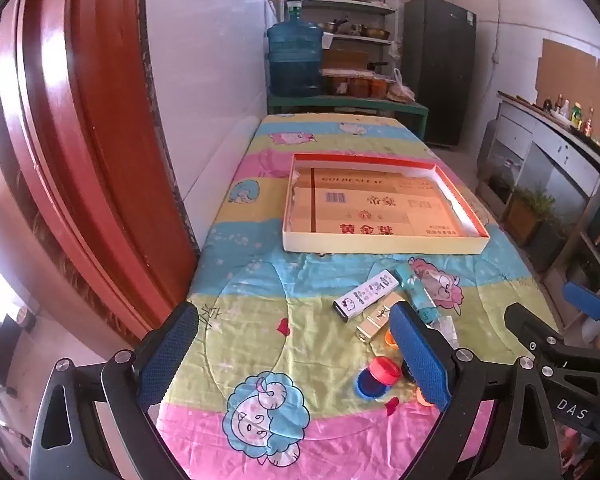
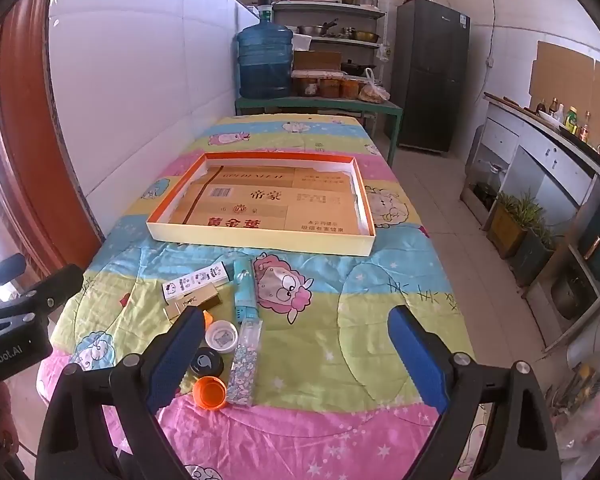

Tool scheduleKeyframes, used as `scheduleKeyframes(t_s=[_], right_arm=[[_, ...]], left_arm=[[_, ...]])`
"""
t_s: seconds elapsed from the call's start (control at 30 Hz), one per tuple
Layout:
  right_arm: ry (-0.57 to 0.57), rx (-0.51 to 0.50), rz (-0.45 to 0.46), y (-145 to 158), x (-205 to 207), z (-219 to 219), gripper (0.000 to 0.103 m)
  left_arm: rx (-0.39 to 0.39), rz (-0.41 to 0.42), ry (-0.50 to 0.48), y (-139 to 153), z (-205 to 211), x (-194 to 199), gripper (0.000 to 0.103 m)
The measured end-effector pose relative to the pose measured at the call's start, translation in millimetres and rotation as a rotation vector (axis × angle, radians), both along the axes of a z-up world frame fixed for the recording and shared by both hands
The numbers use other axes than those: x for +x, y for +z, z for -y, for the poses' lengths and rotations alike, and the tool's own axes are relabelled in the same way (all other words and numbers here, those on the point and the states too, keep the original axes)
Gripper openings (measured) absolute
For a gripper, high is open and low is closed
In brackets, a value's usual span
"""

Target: Organize rigid objects

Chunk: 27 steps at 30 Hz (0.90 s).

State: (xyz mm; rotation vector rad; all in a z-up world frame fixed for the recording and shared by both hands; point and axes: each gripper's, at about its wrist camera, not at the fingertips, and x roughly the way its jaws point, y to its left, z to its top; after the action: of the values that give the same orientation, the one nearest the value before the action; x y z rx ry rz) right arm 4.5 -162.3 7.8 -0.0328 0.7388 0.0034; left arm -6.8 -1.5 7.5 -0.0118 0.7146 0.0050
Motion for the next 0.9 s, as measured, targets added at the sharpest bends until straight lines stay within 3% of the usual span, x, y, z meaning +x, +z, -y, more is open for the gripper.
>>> scheduleKeyframes(t_s=[0.9], right_arm=[[0.001,0.009,-0.010,-4.2,1.7,0.8,0.093]], left_arm=[[0.002,-0.034,-0.005,-7.5,3.6,8.1,0.096]])
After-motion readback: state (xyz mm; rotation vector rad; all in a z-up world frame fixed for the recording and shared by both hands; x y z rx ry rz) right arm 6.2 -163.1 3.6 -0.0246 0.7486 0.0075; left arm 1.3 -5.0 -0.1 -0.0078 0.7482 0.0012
